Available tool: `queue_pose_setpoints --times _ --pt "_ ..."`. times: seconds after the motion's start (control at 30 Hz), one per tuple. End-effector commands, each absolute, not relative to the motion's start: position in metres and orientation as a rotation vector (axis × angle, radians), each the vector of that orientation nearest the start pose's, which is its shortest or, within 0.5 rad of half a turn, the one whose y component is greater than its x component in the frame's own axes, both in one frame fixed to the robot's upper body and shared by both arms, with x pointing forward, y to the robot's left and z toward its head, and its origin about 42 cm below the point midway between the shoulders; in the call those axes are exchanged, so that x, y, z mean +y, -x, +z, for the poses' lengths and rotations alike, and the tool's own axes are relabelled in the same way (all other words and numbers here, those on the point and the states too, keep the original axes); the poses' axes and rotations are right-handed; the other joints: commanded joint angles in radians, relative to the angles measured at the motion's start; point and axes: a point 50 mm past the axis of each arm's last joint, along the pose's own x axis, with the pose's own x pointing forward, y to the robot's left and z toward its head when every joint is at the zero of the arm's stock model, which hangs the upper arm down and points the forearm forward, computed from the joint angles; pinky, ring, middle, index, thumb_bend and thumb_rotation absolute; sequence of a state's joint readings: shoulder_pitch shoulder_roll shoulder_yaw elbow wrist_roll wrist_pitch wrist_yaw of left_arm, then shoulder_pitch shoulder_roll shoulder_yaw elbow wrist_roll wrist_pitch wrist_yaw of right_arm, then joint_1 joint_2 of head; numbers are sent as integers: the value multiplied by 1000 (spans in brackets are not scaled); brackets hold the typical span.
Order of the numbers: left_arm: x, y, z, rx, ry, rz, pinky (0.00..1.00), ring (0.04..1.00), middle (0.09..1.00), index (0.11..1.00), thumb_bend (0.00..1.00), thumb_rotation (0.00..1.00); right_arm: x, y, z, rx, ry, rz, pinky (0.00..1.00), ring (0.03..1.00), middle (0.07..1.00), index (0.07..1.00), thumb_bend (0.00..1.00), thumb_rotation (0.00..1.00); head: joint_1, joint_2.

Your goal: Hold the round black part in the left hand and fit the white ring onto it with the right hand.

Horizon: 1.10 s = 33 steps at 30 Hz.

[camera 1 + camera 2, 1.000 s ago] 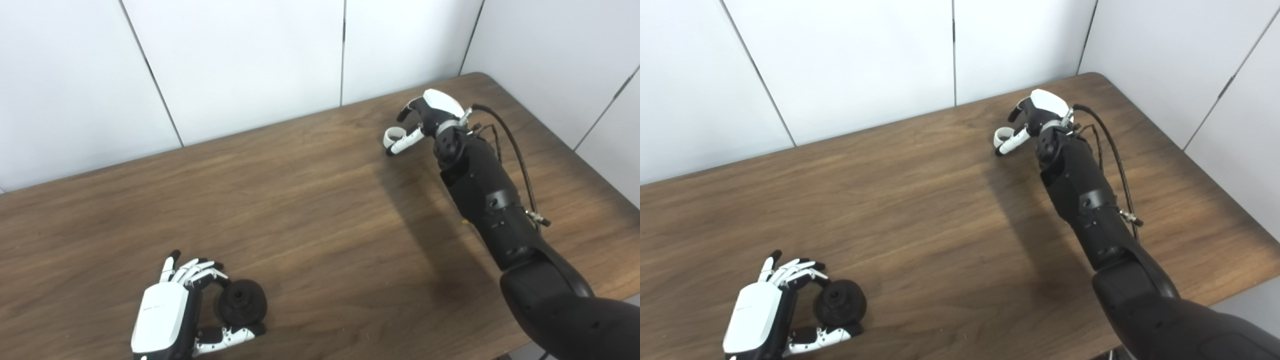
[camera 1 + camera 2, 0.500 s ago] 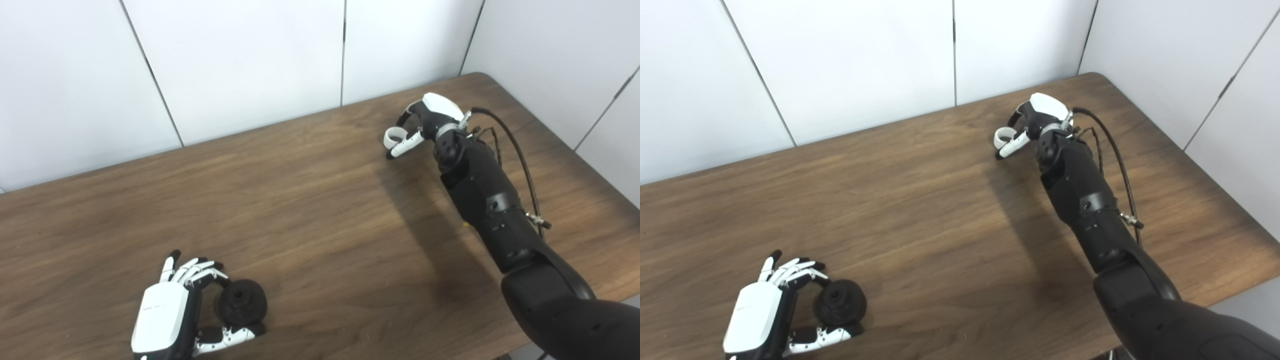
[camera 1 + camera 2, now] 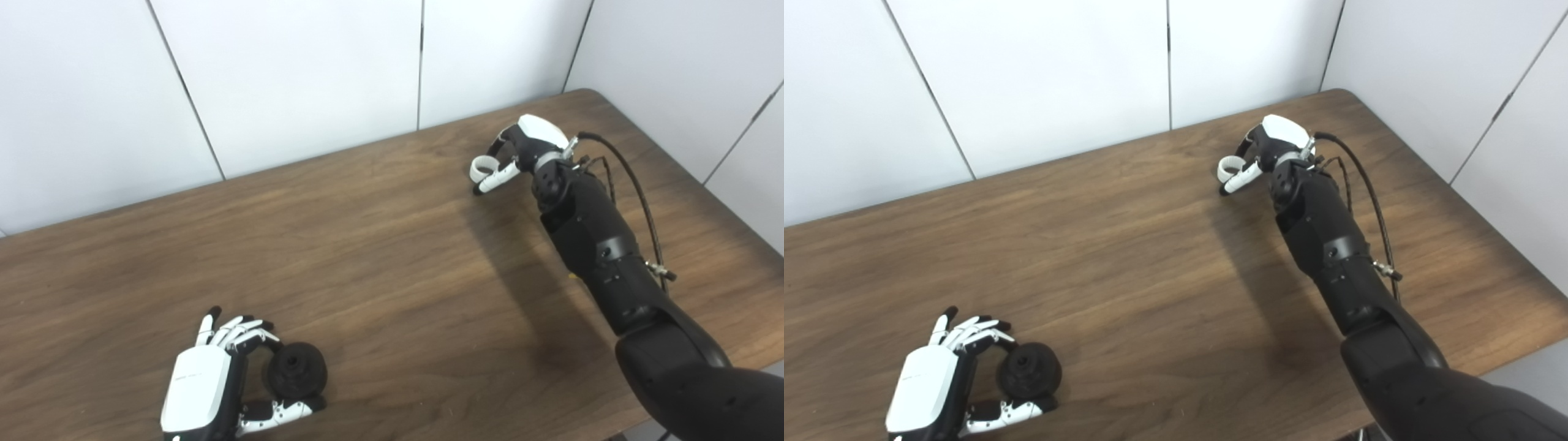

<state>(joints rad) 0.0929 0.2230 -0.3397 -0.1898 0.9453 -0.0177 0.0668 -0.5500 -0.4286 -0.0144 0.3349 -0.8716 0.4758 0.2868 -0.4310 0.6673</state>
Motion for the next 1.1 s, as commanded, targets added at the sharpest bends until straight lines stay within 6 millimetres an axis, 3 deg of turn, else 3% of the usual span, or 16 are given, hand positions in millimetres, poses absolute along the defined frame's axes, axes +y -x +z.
queue_pose_setpoints --times 0.0,0.13,0.6,0.8,1.07 --pt "194 -235 115 -253 -1125 -238 1000 837 745 486 523 50 -371 -450 239 319 1170 -252 1000 997 887 514 583 164 -1 1" --pt "194 -235 116 -255 -1125 -238 1000 838 744 486 523 50 -371 -448 238 306 1157 -263 1000 989 862 489 525 138 -1 1" --pt "193 -236 115 -261 -1125 -238 1000 842 746 486 523 50 -374 -445 232 303 1183 -240 1000 988 835 487 521 132 6 -1" --pt "188 -236 115 -272 -1122 -236 1000 835 741 486 523 50 -368 -438 243 224 1195 -198 1000 998 837 487 521 133 59 7" --pt "178 -236 112 -272 -1125 -231 1000 837 744 485 523 52 -339 -420 260 74 1213 -109 1000 990 833 486 521 130 171 24"
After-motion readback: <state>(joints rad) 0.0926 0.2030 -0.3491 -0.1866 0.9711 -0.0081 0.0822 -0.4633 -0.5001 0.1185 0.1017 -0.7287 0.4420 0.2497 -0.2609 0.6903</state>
